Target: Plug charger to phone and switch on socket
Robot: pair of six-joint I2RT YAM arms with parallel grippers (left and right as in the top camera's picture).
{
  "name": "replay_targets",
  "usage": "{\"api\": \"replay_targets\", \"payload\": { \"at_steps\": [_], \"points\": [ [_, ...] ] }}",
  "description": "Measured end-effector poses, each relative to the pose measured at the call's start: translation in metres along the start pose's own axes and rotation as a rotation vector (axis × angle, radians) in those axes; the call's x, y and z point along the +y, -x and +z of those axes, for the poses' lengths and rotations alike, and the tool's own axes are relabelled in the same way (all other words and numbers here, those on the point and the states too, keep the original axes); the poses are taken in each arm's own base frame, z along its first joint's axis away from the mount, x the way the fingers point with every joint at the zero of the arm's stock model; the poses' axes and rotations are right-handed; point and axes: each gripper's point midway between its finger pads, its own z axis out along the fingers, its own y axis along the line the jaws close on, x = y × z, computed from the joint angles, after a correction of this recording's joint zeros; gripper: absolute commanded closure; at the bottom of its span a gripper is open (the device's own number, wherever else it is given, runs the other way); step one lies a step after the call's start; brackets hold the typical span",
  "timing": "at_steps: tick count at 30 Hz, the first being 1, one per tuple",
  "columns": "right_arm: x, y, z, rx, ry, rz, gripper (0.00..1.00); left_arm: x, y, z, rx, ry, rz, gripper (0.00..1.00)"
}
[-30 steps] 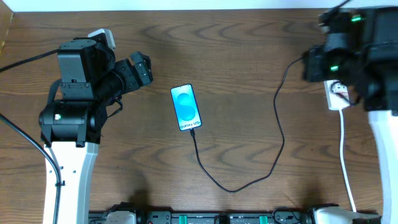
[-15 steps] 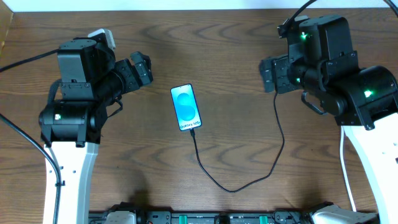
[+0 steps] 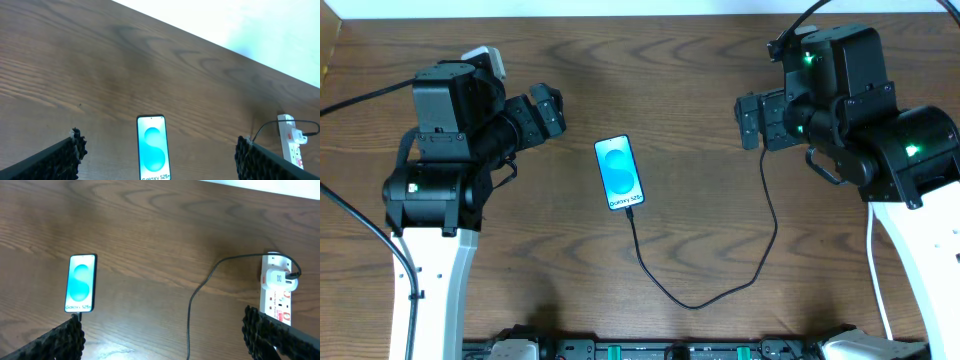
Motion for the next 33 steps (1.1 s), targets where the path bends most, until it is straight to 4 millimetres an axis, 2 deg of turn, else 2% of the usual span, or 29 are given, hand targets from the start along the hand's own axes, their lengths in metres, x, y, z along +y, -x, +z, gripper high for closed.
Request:
{"api": "replay_targets", "payload": {
  "at_steps": [8,14,19,24,29,33],
  "points": [
    [-0.007,0.002,0.000,-0.009,-0.040,0.000,0.01,0.000,0.000,0.000,0.000,0.000,0.000,0.03],
    [-0.017,0.015,-0.002,-0.065,-0.090,0.011,0.01,0.000,0.000,0.000,0.000,0.000,0.000,0.02],
    [-0.040,0.024,-0.010,-0.130,-0.148,0.056,0.01,0.000,0.000,0.000,0.000,0.000,0.000,0.02],
    [-0.073,0.029,-0.025,-0.253,-0.195,0.132,0.01,0.000,0.000,0.000,0.000,0.000,0.000,0.03],
    [-0.095,0.020,-0.037,-0.415,-0.214,0.184,0.01,0.000,0.000,0.000,0.000,0.000,0.000,0.03],
    [-0.101,-0.005,-0.039,-0.524,-0.217,0.197,0.01,0.000,0.000,0.000,0.000,0.000,0.000,0.03]
  ]
}}
